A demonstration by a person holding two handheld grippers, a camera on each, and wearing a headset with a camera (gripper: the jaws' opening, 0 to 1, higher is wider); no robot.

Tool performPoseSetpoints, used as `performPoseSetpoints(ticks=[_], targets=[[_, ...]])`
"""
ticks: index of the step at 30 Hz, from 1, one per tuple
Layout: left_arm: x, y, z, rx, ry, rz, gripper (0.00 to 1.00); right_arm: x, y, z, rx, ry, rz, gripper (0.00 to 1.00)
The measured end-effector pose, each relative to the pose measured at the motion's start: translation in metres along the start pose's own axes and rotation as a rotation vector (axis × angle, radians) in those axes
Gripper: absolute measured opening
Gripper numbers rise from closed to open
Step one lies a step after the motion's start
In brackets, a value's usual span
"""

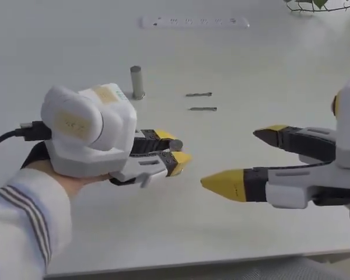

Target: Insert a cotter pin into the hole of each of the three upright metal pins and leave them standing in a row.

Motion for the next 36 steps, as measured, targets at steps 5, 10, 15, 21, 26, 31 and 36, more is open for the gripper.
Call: performPoseSetpoints(ticks=[5,10,15,21,26,31,36], targets=[[-0.002,-0.014,-0.008,-0.013,0.022,0.0,0.3,0.001,-0.002,0.002,0.002,-0.018,0.005,0.86],[0.004,-0.031,-0.01,0.005,-0.033,-0.07,0.21,0.0,-0.002,0.001,-0.001,-0.017,0.007,0.86],[0.005,-0.047,-0.004,0.054,-0.063,-0.097,0.35,0.002,-0.004,-0.002,0.0,-0.032,0.013,0.85],[0.002,-0.059,-0.005,0.07,-0.112,-0.113,0.45,0.008,-0.005,-0.01,-0.002,-0.059,0.017,0.85],[-0.007,-0.064,-0.008,0.065,-0.152,-0.097,0.64,0.013,-0.003,-0.018,0.007,-0.103,0.034,0.85],[-0.015,-0.067,-0.013,0.051,-0.158,-0.062,0.78,0.022,0.0,-0.034,0.018,-0.182,0.07,0.84],[-0.024,-0.069,-0.022,0.028,-0.17,-0.015,0.95,0.037,0.006,-0.056,0.007,-0.257,0.084,0.76]])
Point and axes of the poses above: the centre of the closed fingertips' face, and the gripper's own axes: y roughly forward along the fingers, z roughly to its left, x roughly out of its top, the point moved 1 cm from there along -y, roughly backward along the fingers, and after that the axes turned 9 degrees about -y, right-handed, at the moved point
